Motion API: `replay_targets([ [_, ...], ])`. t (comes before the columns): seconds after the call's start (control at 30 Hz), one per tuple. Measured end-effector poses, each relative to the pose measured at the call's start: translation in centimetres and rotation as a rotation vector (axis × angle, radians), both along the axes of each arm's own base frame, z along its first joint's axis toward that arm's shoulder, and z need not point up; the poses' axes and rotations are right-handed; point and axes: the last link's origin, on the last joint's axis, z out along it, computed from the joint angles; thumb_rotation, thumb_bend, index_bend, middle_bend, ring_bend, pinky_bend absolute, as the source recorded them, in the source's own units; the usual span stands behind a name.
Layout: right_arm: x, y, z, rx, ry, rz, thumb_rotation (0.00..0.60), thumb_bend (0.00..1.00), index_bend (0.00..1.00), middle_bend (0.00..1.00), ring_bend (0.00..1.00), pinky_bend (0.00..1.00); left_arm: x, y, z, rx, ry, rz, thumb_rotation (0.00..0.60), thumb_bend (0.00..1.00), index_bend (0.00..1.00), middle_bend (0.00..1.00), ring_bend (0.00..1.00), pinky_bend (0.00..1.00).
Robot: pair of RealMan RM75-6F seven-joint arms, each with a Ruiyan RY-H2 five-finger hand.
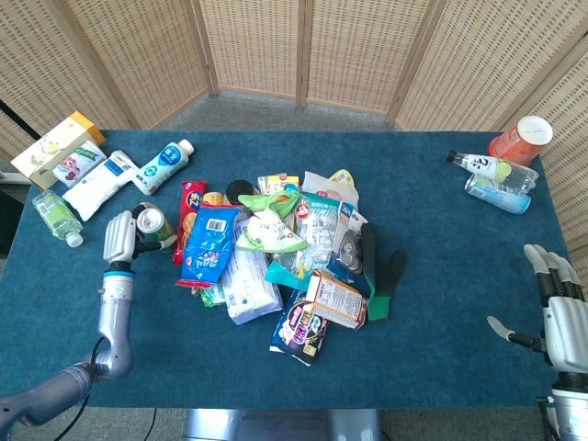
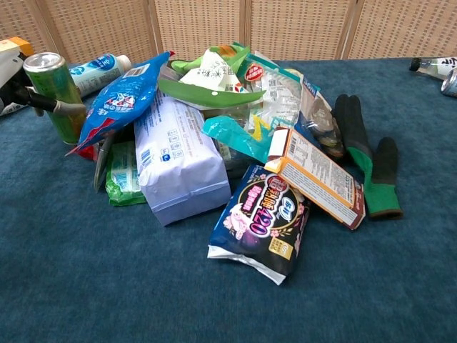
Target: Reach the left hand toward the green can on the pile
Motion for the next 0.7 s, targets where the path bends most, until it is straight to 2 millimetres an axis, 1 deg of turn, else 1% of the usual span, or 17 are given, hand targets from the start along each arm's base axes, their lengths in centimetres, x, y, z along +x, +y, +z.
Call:
replay_targets([
  [0.1, 0.1, 0.0, 0.0, 0.000, 0.000, 0.001, 0.600, 0.00, 0.00, 0.00, 0.00, 0.00, 0.4, -0.1, 1.2, 0.032, -0.019, -0.019, 0.600, 0.03, 0.86, 0.82, 0.66, 0.68],
  [0.2, 0.1, 0.1, 0.0, 0.000, 0.001, 0.003, 0.600, 0.00, 0.00, 0.00, 0.00, 0.00, 1.2, -0.3, 2.8, 0.069, -0.041, -0.051, 0.600, 0.04, 0.86, 0.82, 0.66, 0.69],
  [0.3, 0.2, 0.1, -0.1, 0.002, 0.000, 0.004, 0.600, 0.00, 0.00, 0.00, 0.00, 0.00, 2.3, -0.7, 4.9, 0.104, -0.066, -0.091, 0.600, 0.05, 0.86, 0.82, 0.66, 0.70],
  [0.5, 0.4, 0.2, -0.3, 0.007, 0.004, 0.010, 0.600, 0.00, 0.00, 0.00, 0.00, 0.00, 5.6, -1.9, 9.8, 0.179, -0.101, -0.184, 0.600, 0.05, 0.86, 0.82, 0.66, 0.73],
  [0.53, 0.4, 0.2, -0.3, 0.007, 0.005, 0.010, 0.600, 0.00, 0.00, 0.00, 0.00, 0.00, 6.2, -2.1, 10.9, 0.198, -0.103, -0.200, 0.600, 0.05, 0.86, 0.82, 0.66, 0.74],
  [0.63, 0.4, 0.2, -0.4, 0.008, 0.006, 0.006, 0.600, 0.00, 0.00, 0.00, 0.00, 0.00, 7.5, -2.6, 13.4, 0.244, -0.101, -0.227, 0.600, 0.05, 0.86, 0.82, 0.66, 0.74],
  [0.7, 0.4, 0.2, -0.4, 0.006, 0.006, 0.004, 0.600, 0.00, 0.00, 0.00, 0.00, 0.00, 8.0, -2.7, 14.6, 0.269, -0.092, -0.234, 0.600, 0.05, 0.86, 0.82, 0.66, 0.74],
])
